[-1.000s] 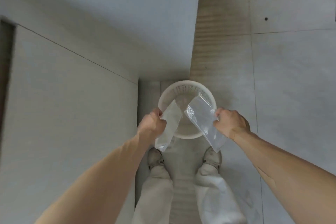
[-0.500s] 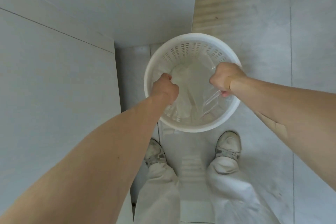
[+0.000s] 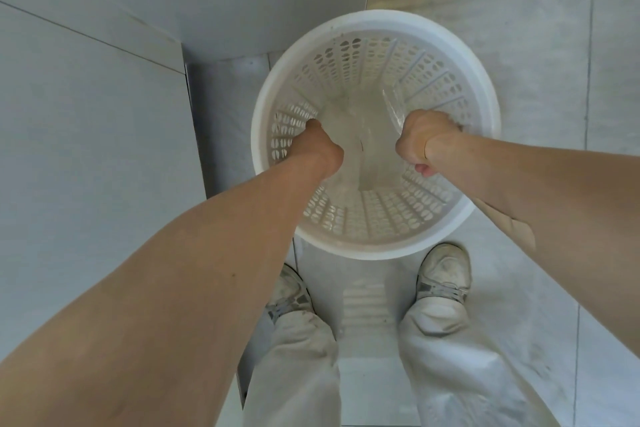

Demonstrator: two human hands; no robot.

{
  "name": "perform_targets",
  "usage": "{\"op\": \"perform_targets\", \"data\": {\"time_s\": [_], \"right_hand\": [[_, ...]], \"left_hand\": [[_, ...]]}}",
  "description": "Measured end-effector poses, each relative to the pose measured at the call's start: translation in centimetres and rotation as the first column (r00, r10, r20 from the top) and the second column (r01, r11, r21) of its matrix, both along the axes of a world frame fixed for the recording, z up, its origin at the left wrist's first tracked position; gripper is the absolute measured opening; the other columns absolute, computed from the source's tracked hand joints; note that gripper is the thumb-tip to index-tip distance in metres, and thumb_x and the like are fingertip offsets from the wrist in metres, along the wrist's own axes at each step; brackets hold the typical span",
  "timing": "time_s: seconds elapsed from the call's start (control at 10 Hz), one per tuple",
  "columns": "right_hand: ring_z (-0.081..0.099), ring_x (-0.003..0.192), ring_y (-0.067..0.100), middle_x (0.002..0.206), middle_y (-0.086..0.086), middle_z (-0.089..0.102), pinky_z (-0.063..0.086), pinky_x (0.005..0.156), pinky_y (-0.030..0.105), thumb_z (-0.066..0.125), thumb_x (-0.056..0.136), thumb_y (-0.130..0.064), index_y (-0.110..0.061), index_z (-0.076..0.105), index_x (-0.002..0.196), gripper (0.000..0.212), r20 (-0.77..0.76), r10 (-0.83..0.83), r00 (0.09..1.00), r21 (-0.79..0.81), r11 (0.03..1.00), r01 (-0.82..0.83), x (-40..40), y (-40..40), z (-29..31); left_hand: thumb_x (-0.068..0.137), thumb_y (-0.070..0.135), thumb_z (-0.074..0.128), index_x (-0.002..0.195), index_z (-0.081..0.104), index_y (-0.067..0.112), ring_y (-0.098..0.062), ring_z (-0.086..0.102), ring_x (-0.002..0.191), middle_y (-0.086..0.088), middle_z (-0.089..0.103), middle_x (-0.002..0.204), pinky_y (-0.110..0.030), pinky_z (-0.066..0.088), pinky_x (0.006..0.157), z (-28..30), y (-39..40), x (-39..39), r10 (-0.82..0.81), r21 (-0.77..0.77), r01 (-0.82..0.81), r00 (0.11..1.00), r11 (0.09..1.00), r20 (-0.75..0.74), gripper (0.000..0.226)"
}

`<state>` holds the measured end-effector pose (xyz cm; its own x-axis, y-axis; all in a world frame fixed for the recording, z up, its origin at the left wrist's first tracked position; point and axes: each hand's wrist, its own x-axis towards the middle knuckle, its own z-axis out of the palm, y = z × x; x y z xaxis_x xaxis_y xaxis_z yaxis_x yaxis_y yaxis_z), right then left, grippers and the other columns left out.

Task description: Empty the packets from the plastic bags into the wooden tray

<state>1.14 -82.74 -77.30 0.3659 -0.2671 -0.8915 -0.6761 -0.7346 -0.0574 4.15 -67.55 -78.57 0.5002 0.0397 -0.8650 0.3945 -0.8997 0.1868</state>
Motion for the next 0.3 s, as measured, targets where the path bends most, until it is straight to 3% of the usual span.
{"op": "perform_targets", "data": {"time_s": [0.1, 0.2, 0.3], "right_hand": [[0.066, 0.083, 0.036, 0.077, 0.017, 0.058, 0.057, 0.071, 0.039, 0.051, 0.084, 0.003, -0.001, 0.057, 0.087, 0.008, 0.004, 0.076, 0.997, -0.019, 0.997, -0.076, 0.2, -0.1, 2.1], [0.056, 0.062, 0.028, 0.069, 0.012, 0.052, 0.045, 0.053, 0.028, 0.052, 0.085, -0.001, -0.003, 0.054, 0.079, 0.006, 0.022, 0.116, 0.993, -0.03, 0.993, -0.116, 0.5, -0.3, 4.0], [0.055, 0.067, 0.023, 0.081, 0.008, 0.06, 0.043, 0.06, 0.028, 0.053, 0.089, -0.013, -0.007, 0.064, 0.098, 0.016, 0.052, 0.193, 0.98, -0.035, 0.981, -0.192, 0.5, -0.3, 7.1]], "left_hand": [[0.094, 0.017, 0.052, 0.143, 0.034, 0.005, -0.031, 0.055, 0.121, -0.014, 0.053, 0.136, -0.036, 0.048, 0.096, 1.6, -0.3, 0.3, -0.085, 0.038, 0.085, 0.996, 0.996, 0.002, 0.053], [0.096, 0.017, 0.05, 0.14, 0.036, 0.004, -0.031, 0.054, 0.122, -0.014, 0.053, 0.136, -0.036, 0.046, 0.095, 3.5, -0.7, 0.5, -0.152, 0.054, 0.152, 0.988, 0.987, -0.003, 0.048], [0.094, 0.015, 0.049, 0.142, 0.037, 0.009, -0.03, 0.056, 0.118, -0.012, 0.053, 0.136, -0.036, 0.047, 0.092, 6.5, -0.9, 0.5, -0.229, 0.068, 0.227, 0.973, 0.972, 0.032, 0.05]]}}
